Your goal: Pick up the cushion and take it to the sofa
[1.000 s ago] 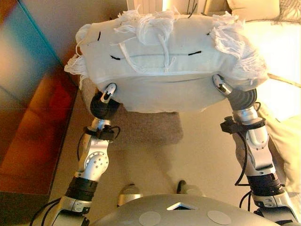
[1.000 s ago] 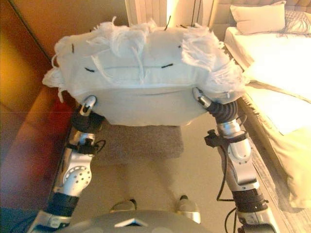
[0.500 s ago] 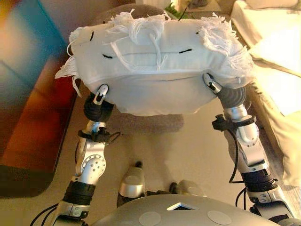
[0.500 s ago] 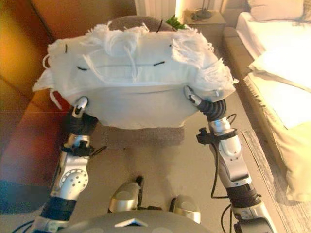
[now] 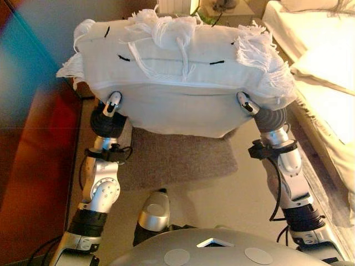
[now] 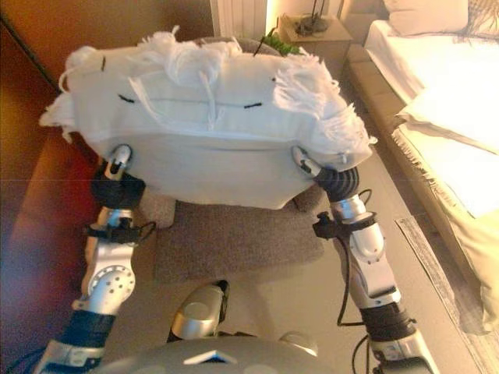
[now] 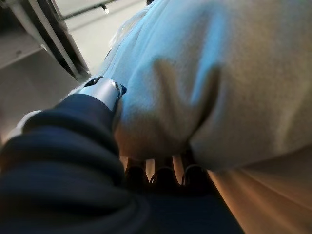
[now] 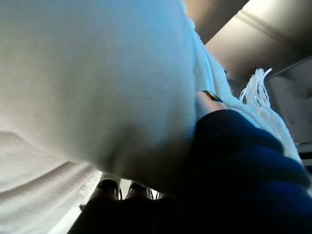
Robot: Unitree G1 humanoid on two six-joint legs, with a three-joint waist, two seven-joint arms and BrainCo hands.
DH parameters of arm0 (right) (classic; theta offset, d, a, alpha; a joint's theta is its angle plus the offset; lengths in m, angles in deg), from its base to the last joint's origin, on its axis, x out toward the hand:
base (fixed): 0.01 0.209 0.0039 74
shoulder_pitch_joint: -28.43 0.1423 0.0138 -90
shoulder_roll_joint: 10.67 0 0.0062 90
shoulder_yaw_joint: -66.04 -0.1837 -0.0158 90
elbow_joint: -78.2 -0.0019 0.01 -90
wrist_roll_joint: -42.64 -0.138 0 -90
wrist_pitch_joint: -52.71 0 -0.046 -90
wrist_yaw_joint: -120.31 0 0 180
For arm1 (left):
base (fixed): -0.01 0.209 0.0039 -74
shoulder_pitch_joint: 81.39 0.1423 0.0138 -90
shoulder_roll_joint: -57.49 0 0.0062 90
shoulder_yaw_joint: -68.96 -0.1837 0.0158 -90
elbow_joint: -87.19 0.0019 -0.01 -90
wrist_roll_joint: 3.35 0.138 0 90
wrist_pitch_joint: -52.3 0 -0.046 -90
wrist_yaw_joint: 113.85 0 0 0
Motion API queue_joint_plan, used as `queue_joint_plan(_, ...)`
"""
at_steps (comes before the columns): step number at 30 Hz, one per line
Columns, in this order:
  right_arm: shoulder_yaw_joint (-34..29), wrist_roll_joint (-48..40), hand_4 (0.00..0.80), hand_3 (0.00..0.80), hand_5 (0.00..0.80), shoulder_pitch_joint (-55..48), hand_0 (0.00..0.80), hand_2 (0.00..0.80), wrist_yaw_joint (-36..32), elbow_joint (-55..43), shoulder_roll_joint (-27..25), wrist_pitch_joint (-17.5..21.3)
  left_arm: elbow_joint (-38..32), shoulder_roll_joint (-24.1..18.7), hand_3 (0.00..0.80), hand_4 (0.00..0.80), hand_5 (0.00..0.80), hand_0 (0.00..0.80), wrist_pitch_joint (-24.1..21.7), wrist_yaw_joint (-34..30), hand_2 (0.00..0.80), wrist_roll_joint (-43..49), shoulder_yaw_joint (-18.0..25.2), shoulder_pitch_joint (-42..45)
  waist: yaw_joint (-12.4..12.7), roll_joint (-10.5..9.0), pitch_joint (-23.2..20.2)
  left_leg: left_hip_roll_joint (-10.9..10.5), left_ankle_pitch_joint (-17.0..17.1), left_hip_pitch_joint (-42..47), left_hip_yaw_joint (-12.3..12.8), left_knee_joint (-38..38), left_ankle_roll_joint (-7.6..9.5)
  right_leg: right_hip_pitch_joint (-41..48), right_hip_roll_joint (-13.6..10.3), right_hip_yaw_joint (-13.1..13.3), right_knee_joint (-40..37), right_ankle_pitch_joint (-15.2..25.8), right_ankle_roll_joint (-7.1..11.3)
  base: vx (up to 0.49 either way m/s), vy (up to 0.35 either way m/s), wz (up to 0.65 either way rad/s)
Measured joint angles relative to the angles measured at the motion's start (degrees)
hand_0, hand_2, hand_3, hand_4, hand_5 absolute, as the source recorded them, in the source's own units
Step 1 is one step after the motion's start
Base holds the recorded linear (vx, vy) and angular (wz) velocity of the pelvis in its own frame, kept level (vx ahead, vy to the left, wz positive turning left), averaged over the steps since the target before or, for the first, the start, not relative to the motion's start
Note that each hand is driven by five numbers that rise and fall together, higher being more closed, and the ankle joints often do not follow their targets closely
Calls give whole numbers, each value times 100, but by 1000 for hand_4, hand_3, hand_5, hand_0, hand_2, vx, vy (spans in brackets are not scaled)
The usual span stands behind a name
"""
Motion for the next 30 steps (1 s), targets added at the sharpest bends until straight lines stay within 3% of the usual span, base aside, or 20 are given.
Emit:
queue_joint_plan(2,40,55,800,800,800,20,800,800,101,-35,-37,-1,-9,-7,800,800,800,800,11,-1,800,1,13,2,-80,47,10,-38,204,339,-105,-494,32,-163,200,-303,-373,-362,-50,302,-73,5)
queue_joint_plan(4,96,125,800,800,800,75,800,800,168,-33,5,2,-8,111,800,800,800,800,10,-6,800,1,65,14,-161,96,1,-88,173,425,-125,-679,156,-581,363,-584,-1066,-398,-165,298,-108,2)
queue_joint_plan(7,107,164,800,800,800,67,800,800,363,-22,-68,5,10,122,800,800,800,800,117,-6,800,3,38,-3,-735,130,7,-147,312,475,-596,-844,163,-875,636,-516,-2191,-19,-106,272,-83,77)
queue_joint_plan(9,58,228,800,800,800,71,800,800,591,66,-62,43,60,110,800,800,800,800,239,-5,800,2,-100,-52,-971,85,-20,-230,315,501,-1008,-909,168,-919,728,-93,-2690,483,-136,229,-73,108)
queue_joint_plan(10,14,259,800,800,800,72,800,800,660,163,-58,67,64,88,800,800,800,800,288,-5,800,3,-157,-48,-1036,28,-55,-268,311,499,-1072,-951,160,-889,714,57,-2793,624,-173,221,-88,113)
queue_joint_plan(12,-206,243,800,800,800,28,800,800,666,418,-118,75,109,135,800,800,800,800,404,-4,800,8,-398,-42,-1151,28,-152,-208,292,649,-1248,-1083,121,-703,809,35,-2843,804,-572,210,-101,115)
queue_joint_plan(15,-341,189,800,800,800,40,800,800,667,498,-447,-81,115,330,800,800,800,800,484,95,800,34,-567,2,-1027,291,-272,63,297,700,-1112,-1092,65,-495,987,-164,-3035,826,-691,183,-91,50)
queue_joint_plan(18,-273,189,800,800,800,62,800,800,667,500,-550,-233,217,343,800,800,800,800,486,221,800,128,-557,22,-980,387,-348,209,297,733,-1069,-1000,-274,-322,1101,-284,-3125,812,-720,154,-87,11)
queue_joint_plan(24,-122,191,800,800,800,93,800,800,694,808,-492,-467,482,402,800,800,800,800,623,337,800,131,-559,127,-879,360,-371,126,298,639,-1118,-840,-403,-163,1048,-510,-3112,740,-691,114,-36,19)
queue_joint_plan(26,-112,213,800,800,800,76,800,800,737,924,-499,-585,557,462,800,800,800,800,696,358,800,144,-575,144,-919,361,-370,115,304,495,-775,-804,-301,-84,963,-769,-3117,708,-669,78,70,62)
queue_joint_plan(28,-32,245,800,800,800,81,800,800,824,1068,-500,-659,710,501,800,800,800,800,726,413,800,202,-604,146,-907,361,-371,240,341,498,-356,-848,-247,-39,892,-903,-3060,612,-657,116,117,56)
queue_joint_plan(30,59,247,800,800,800,83,800,800,930,1186,-479,-802,841,483,800,800,800,800,726,580,800,236,-680,146,-886,339,-385,230,343,540,-214,-971,-248,-92,823,-897,-2964,464,-652,167,144,48)
